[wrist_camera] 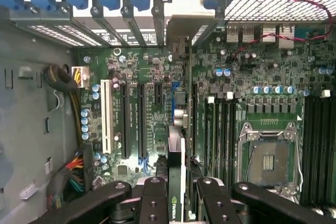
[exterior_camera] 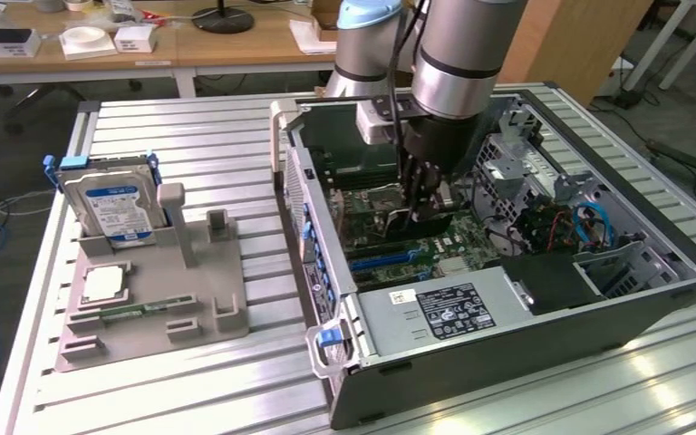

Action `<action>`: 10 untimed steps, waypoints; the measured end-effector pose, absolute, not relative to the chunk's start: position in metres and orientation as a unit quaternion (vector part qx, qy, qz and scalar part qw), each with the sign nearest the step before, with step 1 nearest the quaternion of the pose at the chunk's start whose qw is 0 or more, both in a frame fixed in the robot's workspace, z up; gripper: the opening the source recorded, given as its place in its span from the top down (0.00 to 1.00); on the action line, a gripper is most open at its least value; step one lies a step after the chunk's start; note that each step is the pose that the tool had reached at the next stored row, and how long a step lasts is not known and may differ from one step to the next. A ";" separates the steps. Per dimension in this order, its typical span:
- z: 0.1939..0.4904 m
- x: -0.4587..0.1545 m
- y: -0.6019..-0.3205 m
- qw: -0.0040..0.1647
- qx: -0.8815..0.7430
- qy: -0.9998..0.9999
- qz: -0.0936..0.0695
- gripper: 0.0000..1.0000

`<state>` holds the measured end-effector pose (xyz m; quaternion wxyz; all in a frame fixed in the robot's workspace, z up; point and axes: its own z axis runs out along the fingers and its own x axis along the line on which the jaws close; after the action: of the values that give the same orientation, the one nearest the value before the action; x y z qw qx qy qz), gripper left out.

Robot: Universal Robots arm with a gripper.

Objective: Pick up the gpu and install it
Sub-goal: 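Insert the gpu into the slot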

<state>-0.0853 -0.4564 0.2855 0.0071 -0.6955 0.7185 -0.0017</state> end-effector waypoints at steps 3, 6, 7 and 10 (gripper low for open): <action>0.283 -0.085 -0.457 0.007 -0.695 0.719 -0.002 0.74; 0.280 -0.085 -0.458 0.007 -0.696 0.718 -0.002 0.74; 0.280 -0.085 -0.459 0.007 -0.695 0.718 -0.002 0.74; 0.277 -0.085 -0.460 0.007 -0.695 0.719 -0.002 0.74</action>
<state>-0.0853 -0.4600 0.2772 0.0071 -0.6955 0.7185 -0.0017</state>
